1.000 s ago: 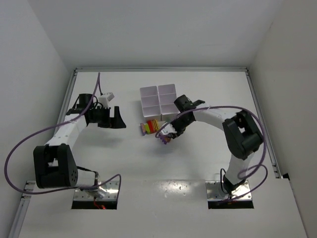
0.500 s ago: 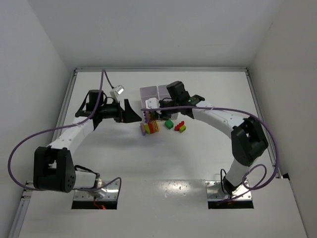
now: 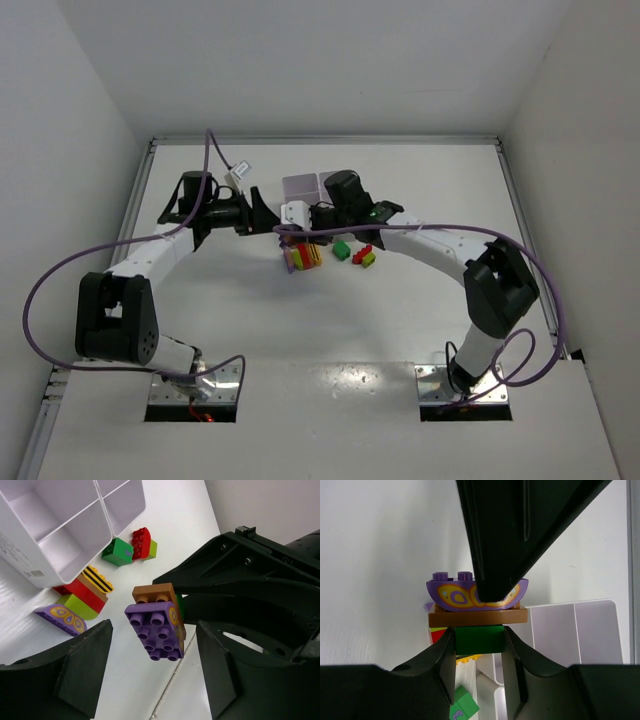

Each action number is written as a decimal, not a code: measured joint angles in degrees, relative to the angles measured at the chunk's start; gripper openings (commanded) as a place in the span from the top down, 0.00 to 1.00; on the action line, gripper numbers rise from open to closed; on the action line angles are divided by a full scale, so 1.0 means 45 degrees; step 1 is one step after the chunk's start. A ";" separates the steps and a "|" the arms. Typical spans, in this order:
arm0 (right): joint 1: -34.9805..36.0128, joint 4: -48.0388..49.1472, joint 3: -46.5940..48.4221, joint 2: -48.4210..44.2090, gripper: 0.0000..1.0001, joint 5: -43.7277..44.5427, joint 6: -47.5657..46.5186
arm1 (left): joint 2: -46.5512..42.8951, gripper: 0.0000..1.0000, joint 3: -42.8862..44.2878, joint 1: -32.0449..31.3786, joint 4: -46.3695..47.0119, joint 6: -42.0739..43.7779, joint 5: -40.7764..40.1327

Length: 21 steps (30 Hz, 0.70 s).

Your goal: Sort the legos into containers by color

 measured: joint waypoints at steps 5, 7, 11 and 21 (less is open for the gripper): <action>0.0126 0.0651 -0.0311 -0.0024 1.00 0.0525 0.0063 | 0.0024 0.52 0.0000 0.0000 0.0146 -0.0209 0.0325; 0.0151 0.0928 -0.0437 -0.0029 1.00 0.0758 0.0107 | 0.0029 0.60 -0.0010 0.0005 0.0189 -0.0160 0.0301; 0.0165 0.1661 -0.0821 -0.0117 1.00 0.1127 0.0194 | 0.0039 0.45 -0.0053 0.0063 0.0398 -0.0170 0.0204; 0.0272 0.3070 -0.1107 -0.0214 1.00 0.1749 0.0559 | 0.0015 0.21 -0.0529 0.0029 0.0427 -0.0491 0.0612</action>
